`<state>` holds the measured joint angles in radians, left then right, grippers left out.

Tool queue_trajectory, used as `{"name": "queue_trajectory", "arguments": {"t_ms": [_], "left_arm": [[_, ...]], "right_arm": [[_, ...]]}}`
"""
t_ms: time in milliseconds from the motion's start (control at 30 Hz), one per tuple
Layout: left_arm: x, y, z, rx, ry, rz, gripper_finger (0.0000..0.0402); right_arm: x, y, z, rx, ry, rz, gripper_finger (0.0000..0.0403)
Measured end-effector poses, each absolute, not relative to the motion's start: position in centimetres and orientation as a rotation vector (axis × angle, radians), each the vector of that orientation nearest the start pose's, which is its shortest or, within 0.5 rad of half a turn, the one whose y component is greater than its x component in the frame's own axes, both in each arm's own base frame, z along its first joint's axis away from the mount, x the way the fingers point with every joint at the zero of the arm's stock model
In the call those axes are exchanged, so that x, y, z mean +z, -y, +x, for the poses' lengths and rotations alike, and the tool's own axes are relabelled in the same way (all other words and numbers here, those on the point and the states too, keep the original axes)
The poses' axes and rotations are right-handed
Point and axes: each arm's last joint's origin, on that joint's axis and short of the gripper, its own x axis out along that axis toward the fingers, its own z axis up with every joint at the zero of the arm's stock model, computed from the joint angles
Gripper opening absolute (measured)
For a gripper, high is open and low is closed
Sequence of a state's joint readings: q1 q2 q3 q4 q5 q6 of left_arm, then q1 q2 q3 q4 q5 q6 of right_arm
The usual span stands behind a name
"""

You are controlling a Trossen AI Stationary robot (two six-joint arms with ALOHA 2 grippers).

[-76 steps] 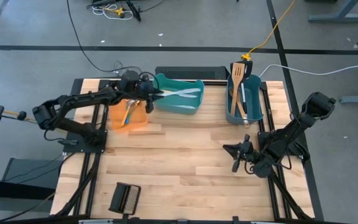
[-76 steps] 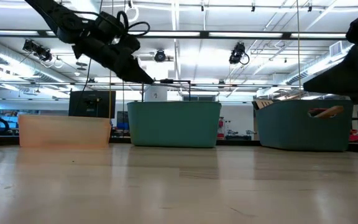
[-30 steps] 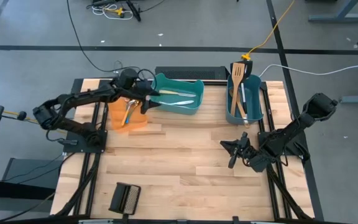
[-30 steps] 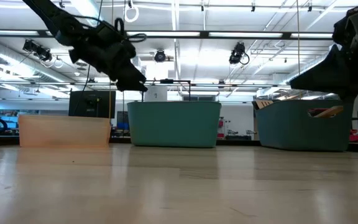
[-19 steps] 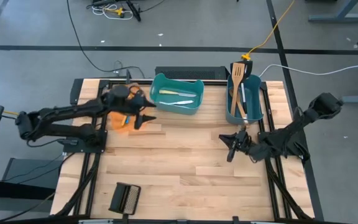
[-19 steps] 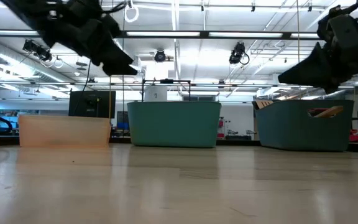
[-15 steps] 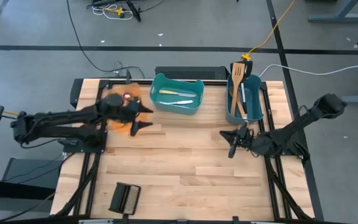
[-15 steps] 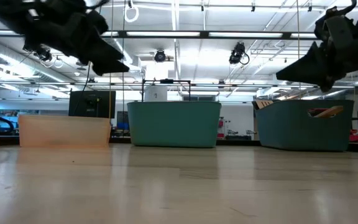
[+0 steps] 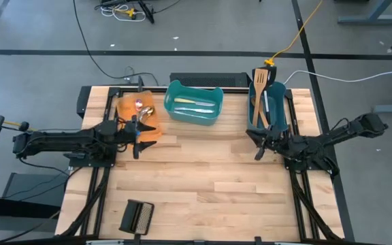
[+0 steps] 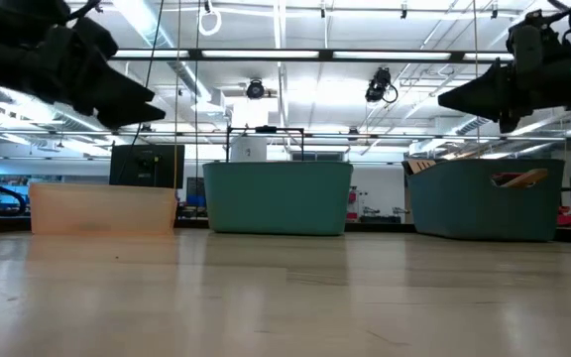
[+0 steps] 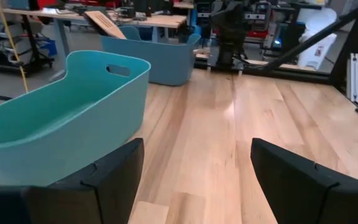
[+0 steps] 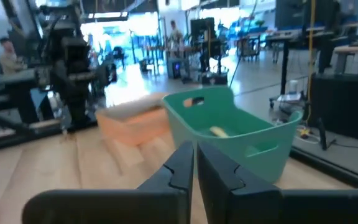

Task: Pick & Place Kitchen Items
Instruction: Return to Home Position

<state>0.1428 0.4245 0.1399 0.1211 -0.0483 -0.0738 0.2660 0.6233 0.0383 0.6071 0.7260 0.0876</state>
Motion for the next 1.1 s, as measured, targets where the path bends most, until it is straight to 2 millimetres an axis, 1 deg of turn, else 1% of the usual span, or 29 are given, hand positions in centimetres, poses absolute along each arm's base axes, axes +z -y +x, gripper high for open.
{"name": "queue_trajectory", "arguments": {"t_ms": [67,133,333,533,633,767,867,1000,1100], "left_arm": [[17.9,-1.7,12.2,0.203,-0.149,-0.090,0.0300],[17.3,-1.5,11.9,0.191,-0.144,-0.092,0.0300],[16.9,-1.0,11.5,0.166,-0.123,-0.061,0.0300],[16.2,-0.8,10.7,0.158,-0.190,-0.088,0.0300],[16.3,-0.6,10.3,0.151,-0.174,-0.092,0.0300],[16.9,-0.3,9.7,0.110,-0.097,-0.086,0.0300],[17.3,-0.2,9.3,0.092,-0.051,-0.066,0.0300],[17.1,0.0,9.4,0.008,-0.077,-0.074,0.0300],[17.2,0.1,9.3,-0.007,-0.067,-0.070,0.0300]], "right_arm": [[16.9,-1.1,13.0,-0.467,0.040,0.095,0.0032],[16.8,-0.6,13.0,-0.479,0.031,0.106,0.0032],[17.0,0.3,12.9,-0.486,0.046,0.122,0.0032],[17.1,1.0,12.5,-0.539,0.055,0.141,0.0032],[17.3,1.2,12.4,-0.545,0.076,0.155,0.0032],[17.5,1.2,12.1,-0.551,0.098,0.152,0.0032],[18.2,1.3,11.8,-0.584,0.146,0.111,0.0032],[19.8,1.3,10.9,-0.598,0.280,0.071,0.0032],[20.1,1.4,10.2,-0.605,0.315,0.069,0.0032]]}}
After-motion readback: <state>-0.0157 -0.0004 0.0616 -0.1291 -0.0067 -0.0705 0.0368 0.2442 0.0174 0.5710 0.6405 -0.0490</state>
